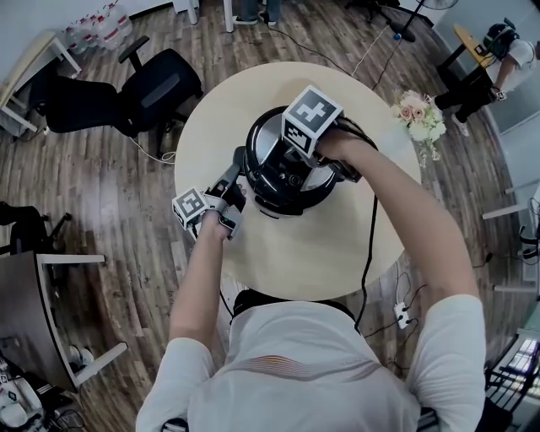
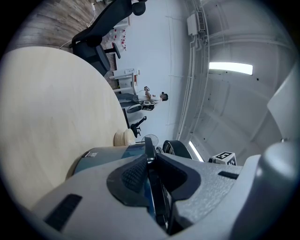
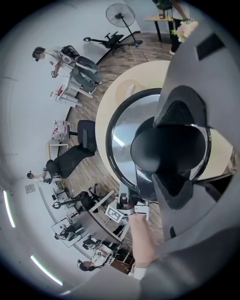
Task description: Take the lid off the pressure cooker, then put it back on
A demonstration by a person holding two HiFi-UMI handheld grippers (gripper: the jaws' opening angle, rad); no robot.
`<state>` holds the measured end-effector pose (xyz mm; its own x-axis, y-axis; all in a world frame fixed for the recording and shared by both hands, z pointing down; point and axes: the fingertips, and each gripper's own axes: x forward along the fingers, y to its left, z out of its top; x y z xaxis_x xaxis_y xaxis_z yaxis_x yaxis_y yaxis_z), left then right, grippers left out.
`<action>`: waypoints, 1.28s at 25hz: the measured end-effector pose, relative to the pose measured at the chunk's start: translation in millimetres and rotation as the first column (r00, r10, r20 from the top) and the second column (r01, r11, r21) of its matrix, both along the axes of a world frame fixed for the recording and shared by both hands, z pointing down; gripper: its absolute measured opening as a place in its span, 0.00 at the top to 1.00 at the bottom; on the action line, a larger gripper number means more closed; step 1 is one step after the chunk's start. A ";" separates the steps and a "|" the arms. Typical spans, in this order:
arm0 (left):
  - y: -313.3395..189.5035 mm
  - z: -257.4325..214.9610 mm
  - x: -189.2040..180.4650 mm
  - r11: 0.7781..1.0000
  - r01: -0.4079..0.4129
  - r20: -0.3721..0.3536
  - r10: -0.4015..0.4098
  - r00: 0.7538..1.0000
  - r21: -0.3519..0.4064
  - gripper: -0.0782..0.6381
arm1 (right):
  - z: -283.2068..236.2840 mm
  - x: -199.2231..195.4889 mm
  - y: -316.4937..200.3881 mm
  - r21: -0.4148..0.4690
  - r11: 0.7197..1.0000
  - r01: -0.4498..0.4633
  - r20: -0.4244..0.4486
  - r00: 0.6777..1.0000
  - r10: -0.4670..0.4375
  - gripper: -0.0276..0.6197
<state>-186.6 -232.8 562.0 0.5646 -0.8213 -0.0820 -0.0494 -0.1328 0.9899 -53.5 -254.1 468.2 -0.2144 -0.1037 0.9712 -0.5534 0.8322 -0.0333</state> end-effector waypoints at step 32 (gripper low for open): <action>30.8 -47.4 -27.7 0.987 0.046 0.432 -0.110 0.895 0.154 0.54 | -77.7 4.8 20.7 0.085 0.993 0.084 0.130 0.987 -0.094 0.52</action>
